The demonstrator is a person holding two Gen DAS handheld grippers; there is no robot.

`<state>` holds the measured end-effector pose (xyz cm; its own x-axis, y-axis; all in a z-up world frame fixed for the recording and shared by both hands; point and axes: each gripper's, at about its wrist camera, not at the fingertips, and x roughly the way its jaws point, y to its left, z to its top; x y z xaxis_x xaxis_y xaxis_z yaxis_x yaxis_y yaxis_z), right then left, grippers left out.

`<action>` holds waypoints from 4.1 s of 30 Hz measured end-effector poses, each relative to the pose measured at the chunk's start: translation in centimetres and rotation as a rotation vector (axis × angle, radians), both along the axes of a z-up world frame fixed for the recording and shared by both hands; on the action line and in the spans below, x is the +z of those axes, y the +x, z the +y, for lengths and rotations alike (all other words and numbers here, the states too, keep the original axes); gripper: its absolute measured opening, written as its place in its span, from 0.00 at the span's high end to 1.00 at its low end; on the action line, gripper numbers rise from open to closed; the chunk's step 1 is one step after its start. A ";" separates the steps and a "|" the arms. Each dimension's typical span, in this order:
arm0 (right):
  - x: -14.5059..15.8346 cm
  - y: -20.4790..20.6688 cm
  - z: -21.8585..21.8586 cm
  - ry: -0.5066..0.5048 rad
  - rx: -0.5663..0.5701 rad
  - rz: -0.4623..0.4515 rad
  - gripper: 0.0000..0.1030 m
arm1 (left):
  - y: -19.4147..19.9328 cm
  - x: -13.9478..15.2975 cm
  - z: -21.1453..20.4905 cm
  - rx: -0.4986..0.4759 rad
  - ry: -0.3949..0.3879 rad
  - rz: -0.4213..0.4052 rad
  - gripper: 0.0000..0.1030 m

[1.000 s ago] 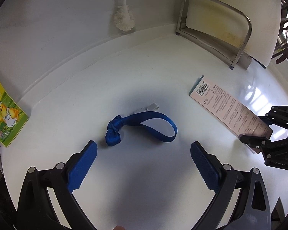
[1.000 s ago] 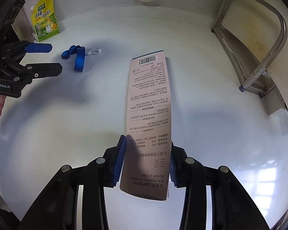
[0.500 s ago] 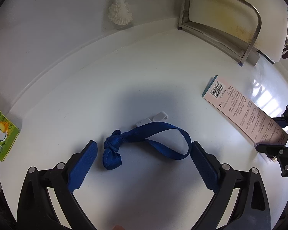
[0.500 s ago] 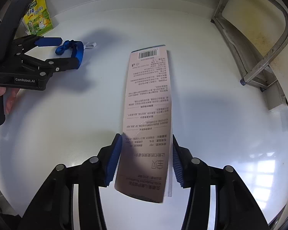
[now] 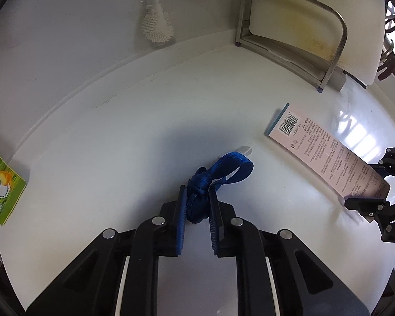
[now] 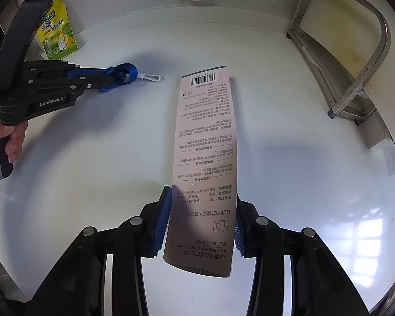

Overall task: Collect trash
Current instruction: 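Carry the lanyard and paper tag over the bin and open both tools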

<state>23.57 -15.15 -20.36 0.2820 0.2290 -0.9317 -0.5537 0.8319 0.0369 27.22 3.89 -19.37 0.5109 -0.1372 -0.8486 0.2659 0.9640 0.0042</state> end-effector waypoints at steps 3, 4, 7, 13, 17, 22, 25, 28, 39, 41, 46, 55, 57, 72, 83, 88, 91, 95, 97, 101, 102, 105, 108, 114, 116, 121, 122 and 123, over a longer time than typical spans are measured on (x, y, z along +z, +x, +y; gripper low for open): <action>0.0 0.0 -0.2 0.022 -0.012 -0.003 0.61 | -0.4 0.7 0.1 0.004 0.016 -0.019 0.85; 0.1 -0.1 -0.3 0.023 -0.013 -0.005 0.61 | -0.7 1.0 0.0 0.002 0.019 -0.024 0.85; 0.2 -0.3 -0.2 0.028 -0.011 -0.012 0.61 | -1.7 2.1 -0.1 0.011 0.030 -0.050 0.85; 1.9 -1.9 -0.9 0.046 -0.007 -0.037 0.61 | -4.8 4.8 -0.5 0.012 0.027 -0.089 0.85; 3.1 -3.3 -1.4 0.061 -0.010 -0.042 0.61 | -6.9 6.0 -0.5 0.010 0.020 -0.098 0.85; 4.1 -5.6 -2.0 0.077 -0.014 -0.043 0.61 | -9.3 6.6 -0.7 -0.001 0.022 -0.095 0.85; 4.7 -7.5 -2.3 0.089 -0.015 -0.045 0.61 | -11.1 7.2 -0.8 -0.008 0.023 -0.093 0.85; 5.1 -9.7 -2.6 0.098 -0.024 -0.045 0.61 | -13.0 7.9 -1.2 -0.020 0.018 -0.101 0.85; 5.4 -17.8 -6.6 0.122 -0.070 -0.028 0.60 | -20.2 8.2 -3.8 -0.074 0.002 -0.078 0.85; 5.4 -19.2 -7.3 0.126 -0.077 -0.023 0.60 | -21.3 8.1 -4.3 -0.087 0.005 -0.069 0.85; 5.6 -22.5 -8.6 0.135 -0.086 -0.025 0.60 | -23.8 7.8 -5.5 -0.107 0.032 -0.063 0.85; 5.5 -29.7 -10.8 0.176 -0.107 0.008 0.60 | -28.4 8.1 -7.8 -0.139 0.024 -0.059 0.85; 5.2 -31.4 -11.5 0.189 -0.125 0.019 0.60 | -29.4 8.0 -8.4 -0.148 0.016 -0.048 0.85; 2.8 -42.4 -14.5 0.214 -0.237 0.152 0.60 | -34.8 5.2 -12.9 -0.272 -0.051 0.097 0.85; -0.4 -44.5 -13.5 0.162 -0.218 0.262 0.60 | -37.0 1.8 -15.8 -0.351 -0.051 0.218 0.85; -1.9 -44.6 -13.3 0.103 -0.223 0.304 0.60 | -37.6 0.1 -16.4 -0.371 -0.040 0.251 0.85; -2.4 -44.4 -13.3 0.068 -0.229 0.315 0.60 | -38.0 -0.9 -16.8 -0.388 -0.027 0.267 0.85; -3.4 -43.9 -12.5 -0.003 -0.214 0.328 0.60 | -38.6 -2.4 -17.4 -0.421 -0.014 0.293 0.85; -4.0 -43.6 -11.9 -0.032 -0.204 0.330 0.60 | -38.9 -3.5 -17.6 -0.440 -0.008 0.313 0.85; -5.3 -43.2 -11.1 -0.063 -0.199 0.339 0.59 | -39.8 -6.5 -17.9 -0.460 0.041 0.352 0.85; -5.6 -43.1 -10.8 -0.073 -0.198 0.340 0.59 | -40.0 -7.2 -17.9 -0.463 0.052 0.362 0.85; -6.2 -42.5 -10.2 -0.088 -0.188 0.340 0.59 | -40.4 -8.8 -17.8 -0.469 0.072 0.392 0.85; -6.5 -42.0 -10.2 -0.106 -0.176 0.334 0.59 | -40.8 -9.8 -17.7 -0.479 0.082 0.418 0.85; -6.9 -41.1 -10.3 -0.109 -0.180 0.336 0.59 | -41.4 -11.4 -17.9 -0.512 0.106 0.464 0.84; -7.0 -40.6 -10.5 -0.106 -0.179 0.337 0.59 | -41.6 -11.6 -18.0 -0.520 0.112 0.469 0.84; -7.2 -39.9 -10.2 -0.101 -0.179 0.339 0.59 | -41.6 -12.3 -18.5 -0.536 0.125 0.482 0.84; -7.2 -39.9 -10.1 -0.096 -0.178 0.338 0.58 | -42.1 -12.0 -18.6 -0.537 0.127 0.483 0.84; -7.2 -39.9 -9.9 -0.095 -0.174 0.338 0.58 | -42.0 -12.0 -18.5 -0.539 0.128 0.485 0.83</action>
